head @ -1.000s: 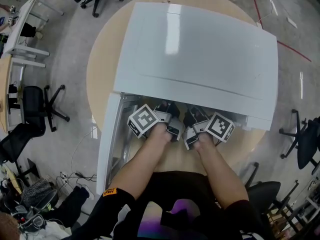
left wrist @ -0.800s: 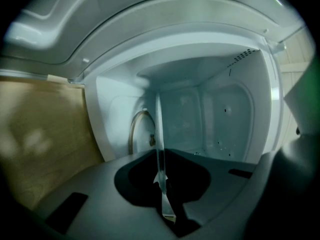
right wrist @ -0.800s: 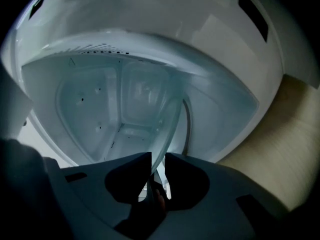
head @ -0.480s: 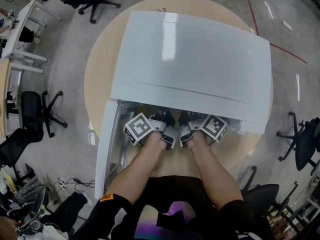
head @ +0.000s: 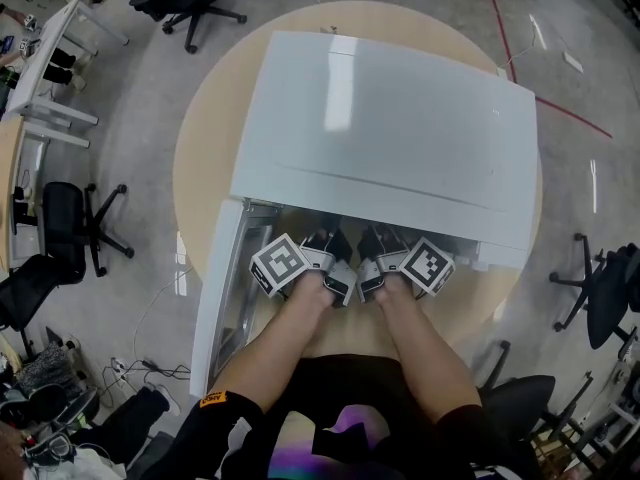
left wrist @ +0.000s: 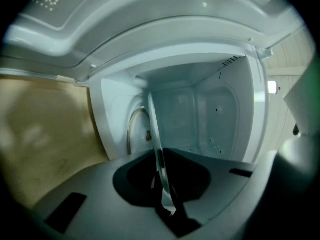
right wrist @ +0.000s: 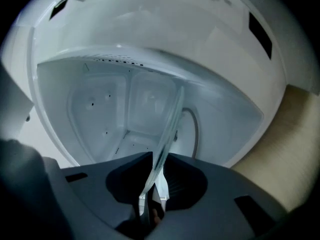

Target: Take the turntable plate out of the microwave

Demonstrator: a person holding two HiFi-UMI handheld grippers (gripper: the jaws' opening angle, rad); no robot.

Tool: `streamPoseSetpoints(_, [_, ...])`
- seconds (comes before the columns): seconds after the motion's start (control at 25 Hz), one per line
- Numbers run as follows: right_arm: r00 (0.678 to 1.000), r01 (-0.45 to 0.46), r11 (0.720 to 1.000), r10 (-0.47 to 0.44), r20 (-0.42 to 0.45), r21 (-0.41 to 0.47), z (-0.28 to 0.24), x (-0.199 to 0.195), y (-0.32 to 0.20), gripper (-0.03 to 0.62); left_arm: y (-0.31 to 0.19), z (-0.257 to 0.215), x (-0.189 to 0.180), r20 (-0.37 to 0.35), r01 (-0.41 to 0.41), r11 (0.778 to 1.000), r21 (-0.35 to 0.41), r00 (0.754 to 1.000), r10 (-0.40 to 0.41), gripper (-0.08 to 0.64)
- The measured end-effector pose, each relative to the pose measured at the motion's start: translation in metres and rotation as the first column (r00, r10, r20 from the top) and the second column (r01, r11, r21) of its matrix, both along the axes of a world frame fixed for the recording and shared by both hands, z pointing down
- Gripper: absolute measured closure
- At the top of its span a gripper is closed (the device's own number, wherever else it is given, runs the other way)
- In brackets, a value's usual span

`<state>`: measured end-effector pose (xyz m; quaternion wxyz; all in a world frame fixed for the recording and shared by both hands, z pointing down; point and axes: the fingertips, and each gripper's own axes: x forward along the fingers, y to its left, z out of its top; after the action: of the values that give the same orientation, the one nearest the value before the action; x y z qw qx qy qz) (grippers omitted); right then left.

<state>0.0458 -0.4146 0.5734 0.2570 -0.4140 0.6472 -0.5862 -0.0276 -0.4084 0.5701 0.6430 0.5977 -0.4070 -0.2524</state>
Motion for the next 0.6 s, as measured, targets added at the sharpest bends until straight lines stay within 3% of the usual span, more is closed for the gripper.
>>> streamPoseSetpoints(0.08, [1.000,-0.002,1.000,0.002,0.022,0.026,-0.011,-0.002,0.003,0.518,0.006,-0.005,0.000,-0.007,0.001,1.000,0.005,1.000,-0.001,0.477])
streamPoseSetpoints(0.28, [0.999,-0.005,1.000,0.006,-0.039,0.030,-0.020,0.003,0.022,0.518,0.020,-0.025,0.000,-0.005,-0.009,0.999,0.046,1.000,0.009,0.477])
streamPoseSetpoints(0.48, [1.000,-0.007,0.995,0.005,0.023,0.102,-0.056,-0.006,0.039,0.518,0.041,-0.047,-0.002,-0.012,-0.018,0.997,0.077,1.000,0.019,0.477])
streamPoseSetpoints(0.6, [1.000,-0.006,0.993,0.006,-0.002,0.116,-0.066,-0.009,0.058,0.518,0.059,-0.058,-0.007,-0.018,-0.022,0.995,0.096,1.000,0.024,0.477])
